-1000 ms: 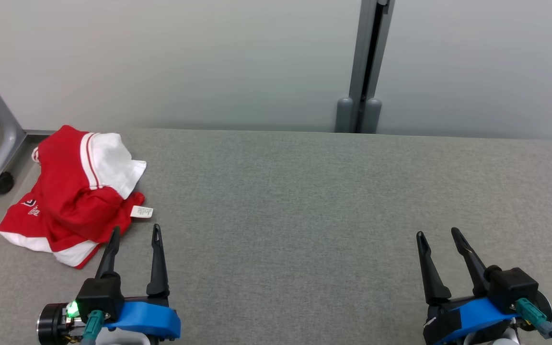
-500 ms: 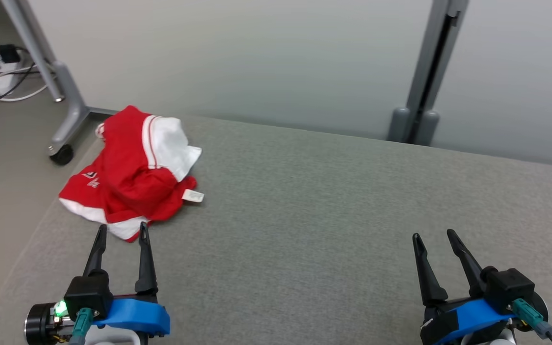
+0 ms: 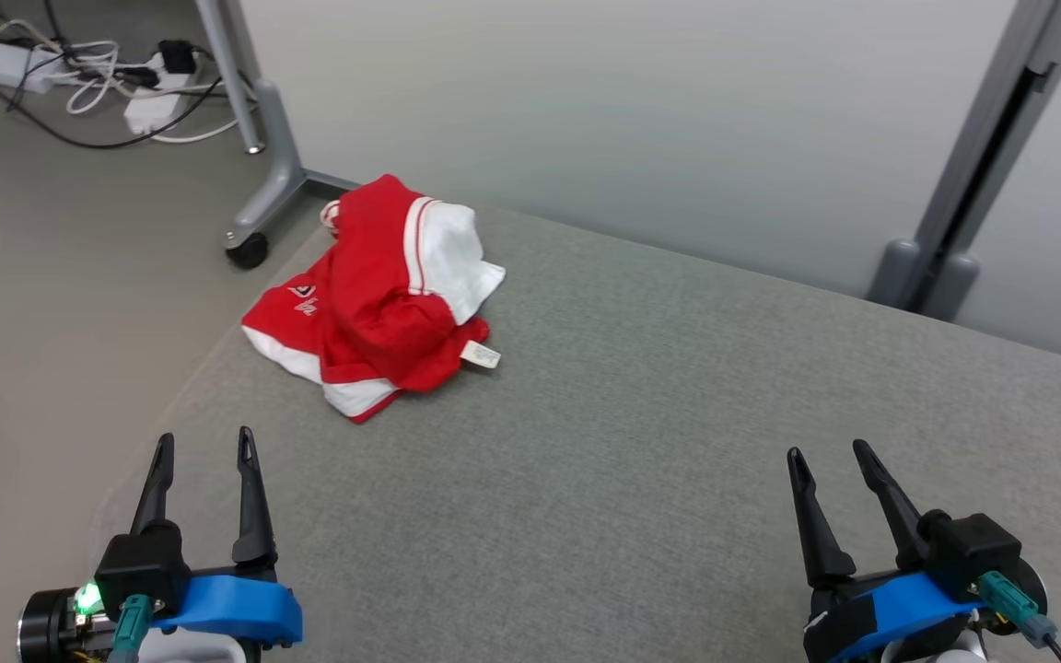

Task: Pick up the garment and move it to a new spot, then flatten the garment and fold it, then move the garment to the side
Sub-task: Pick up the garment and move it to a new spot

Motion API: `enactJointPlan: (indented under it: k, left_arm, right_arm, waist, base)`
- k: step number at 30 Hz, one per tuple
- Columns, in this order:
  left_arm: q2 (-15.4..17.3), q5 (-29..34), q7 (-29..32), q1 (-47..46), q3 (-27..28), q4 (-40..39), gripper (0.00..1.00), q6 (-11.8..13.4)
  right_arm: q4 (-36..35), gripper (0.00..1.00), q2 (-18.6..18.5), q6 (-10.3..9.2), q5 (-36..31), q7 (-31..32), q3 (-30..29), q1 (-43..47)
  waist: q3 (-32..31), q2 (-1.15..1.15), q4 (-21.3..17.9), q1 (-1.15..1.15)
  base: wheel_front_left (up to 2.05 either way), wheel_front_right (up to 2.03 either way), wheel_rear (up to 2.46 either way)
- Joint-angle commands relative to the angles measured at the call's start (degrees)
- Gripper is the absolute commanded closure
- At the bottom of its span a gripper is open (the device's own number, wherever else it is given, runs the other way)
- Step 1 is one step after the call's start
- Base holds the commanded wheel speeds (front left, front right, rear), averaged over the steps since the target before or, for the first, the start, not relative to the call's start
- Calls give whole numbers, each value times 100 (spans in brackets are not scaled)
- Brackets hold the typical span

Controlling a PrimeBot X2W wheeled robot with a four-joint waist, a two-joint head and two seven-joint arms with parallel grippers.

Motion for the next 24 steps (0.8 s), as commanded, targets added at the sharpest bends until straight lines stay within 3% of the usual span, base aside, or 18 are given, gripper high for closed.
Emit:
enactJointPlan:
  k: [1,7,13,19,24]
  left_arm:
    - [22,-15,-16,34,31,-15,0,17]
    - [17,-59,-16,86,79,-45,0,37]
    - [7,-101,-16,119,143,-85,0,84]
    - [20,-149,-16,-95,195,-70,0,57]
    - [207,-263,-16,-703,388,-15,0,-39]
  right_arm:
    - [19,0,-30,13,3,-20,5,30]
    - [35,0,-31,13,-42,-19,25,4]
    - [72,0,-30,13,-79,-20,96,-92]
    - [88,0,-31,13,-98,-20,86,-103]
    - [38,0,-31,13,-241,-20,62,-256]
  waist:
    - [43,0,96,0]
    - [73,0,378,0]
    - [132,0,417,0]
    - [175,0,386,0]
    - [422,0,110,0]
  base:
    - [0,0,0]
    - [0,0,0]
    - [0,0,0]
    - [0,0,0]
    - [0,0,0]
